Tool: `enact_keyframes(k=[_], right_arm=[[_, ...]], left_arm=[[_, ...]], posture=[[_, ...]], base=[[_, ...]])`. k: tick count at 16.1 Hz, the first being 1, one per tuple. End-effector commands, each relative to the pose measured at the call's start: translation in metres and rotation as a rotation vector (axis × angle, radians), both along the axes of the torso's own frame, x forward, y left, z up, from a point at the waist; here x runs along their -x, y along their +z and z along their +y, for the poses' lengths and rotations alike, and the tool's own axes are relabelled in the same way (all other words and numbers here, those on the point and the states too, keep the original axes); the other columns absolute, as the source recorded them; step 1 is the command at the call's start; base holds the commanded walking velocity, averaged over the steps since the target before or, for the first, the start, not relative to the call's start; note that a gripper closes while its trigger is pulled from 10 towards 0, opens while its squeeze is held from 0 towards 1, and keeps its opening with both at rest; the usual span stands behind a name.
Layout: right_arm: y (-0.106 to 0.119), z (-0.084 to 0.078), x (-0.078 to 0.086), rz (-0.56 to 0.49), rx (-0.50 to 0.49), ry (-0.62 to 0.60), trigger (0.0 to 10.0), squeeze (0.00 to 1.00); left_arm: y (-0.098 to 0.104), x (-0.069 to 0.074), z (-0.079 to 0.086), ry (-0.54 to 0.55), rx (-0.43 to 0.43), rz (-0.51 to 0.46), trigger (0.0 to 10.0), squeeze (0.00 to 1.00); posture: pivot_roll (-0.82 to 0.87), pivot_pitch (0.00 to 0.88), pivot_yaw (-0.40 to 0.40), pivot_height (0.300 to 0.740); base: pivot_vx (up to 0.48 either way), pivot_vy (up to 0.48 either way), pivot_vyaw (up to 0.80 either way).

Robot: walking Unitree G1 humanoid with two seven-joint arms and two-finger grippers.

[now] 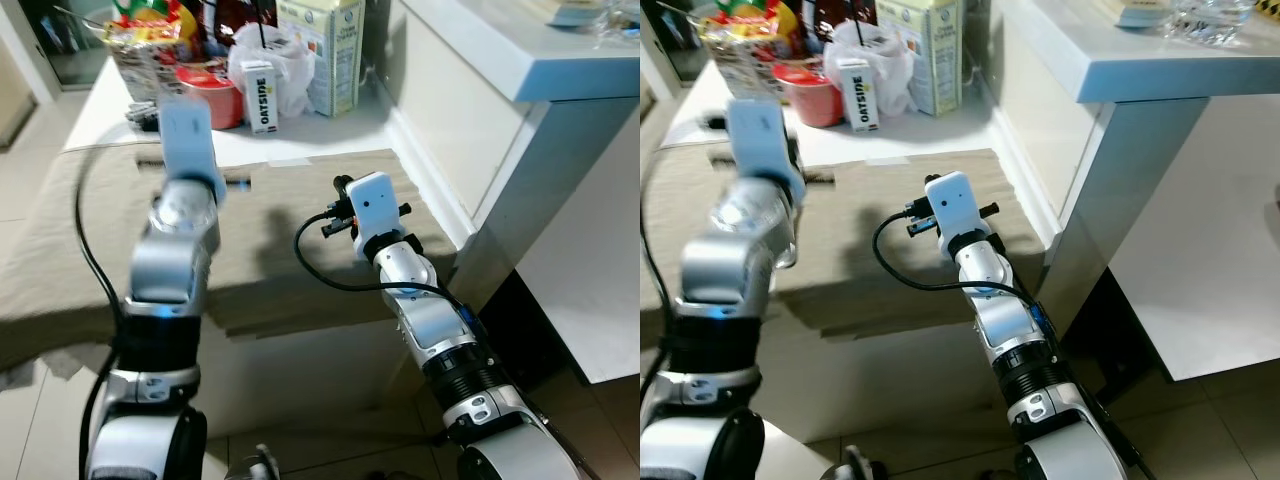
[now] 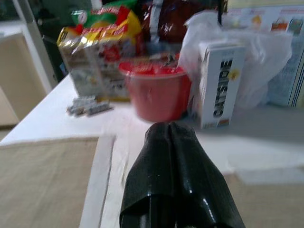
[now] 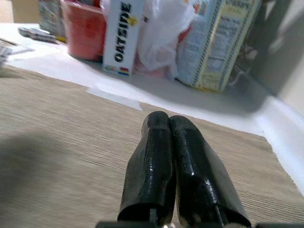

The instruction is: Setting the table

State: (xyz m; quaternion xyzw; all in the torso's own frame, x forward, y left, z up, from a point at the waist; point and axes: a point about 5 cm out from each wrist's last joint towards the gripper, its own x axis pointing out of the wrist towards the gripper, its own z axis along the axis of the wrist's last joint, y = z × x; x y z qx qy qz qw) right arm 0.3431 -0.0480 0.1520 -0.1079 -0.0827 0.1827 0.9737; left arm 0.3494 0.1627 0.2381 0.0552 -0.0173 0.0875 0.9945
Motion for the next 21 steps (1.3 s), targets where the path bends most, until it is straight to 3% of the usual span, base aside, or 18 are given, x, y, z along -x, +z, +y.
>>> enact_keyframes(k=[1, 3, 4, 5, 9, 15, 21], right_arm=[[0.002, -0.001, -0.001, -0.003, 0.006, -0.004, 10.0, 0.00], [0.002, -0.001, -0.001, -0.002, 0.009, -0.005, 10.0, 0.00], [0.002, -0.001, -0.001, -0.002, 0.009, -0.005, 10.0, 0.00], [0.002, -0.002, -0.001, -0.002, 0.010, -0.006, 10.0, 0.00], [0.003, -0.002, -0.001, -0.006, 0.009, -0.008, 10.0, 0.00], [0.004, -0.004, 0.000, -0.017, 0.010, -0.009, 10.0, 0.00], [0.005, -0.006, 0.001, -0.023, 0.014, -0.013, 10.0, 0.00]], left_arm=[[0.001, 0.001, 0.000, -0.003, -0.015, -0.002, 0.0, 0.00], [-0.008, 0.002, 0.000, -0.036, -0.064, 0.032, 0.0, 0.00], [-0.014, 0.001, -0.002, -0.054, -0.058, 0.054, 10.0, 0.00], [-0.019, 0.002, 0.000, -0.043, -0.050, 0.069, 10.0, 1.00], [-0.024, 0.002, 0.004, -0.030, -0.068, 0.078, 10.0, 1.00], [-0.053, -0.004, 0.008, -0.046, -0.065, 0.184, 10.0, 1.00], [-0.061, -0.014, 0.014, -0.051, -0.067, 0.211, 10.0, 1.00]], posture=[[0.06, 0.041, 0.019, 0.727], [0.06, 0.041, 0.018, 0.727], [0.06, 0.042, 0.016, 0.727], [0.06, 0.042, 0.016, 0.727], [0.06, 0.044, 0.017, 0.727], [0.05, 0.043, 0.020, 0.727], [0.03, 0.030, 0.026, 0.727]], base=[[0.000, 0.000, 0.00], [0.000, 0.000, 0.00], [0.000, 0.000, 0.00], [0.000, 0.000, 0.00], [0.000, 0.000, 0.00], [0.000, 0.000, 0.00], [0.000, 0.000, 0.00]])
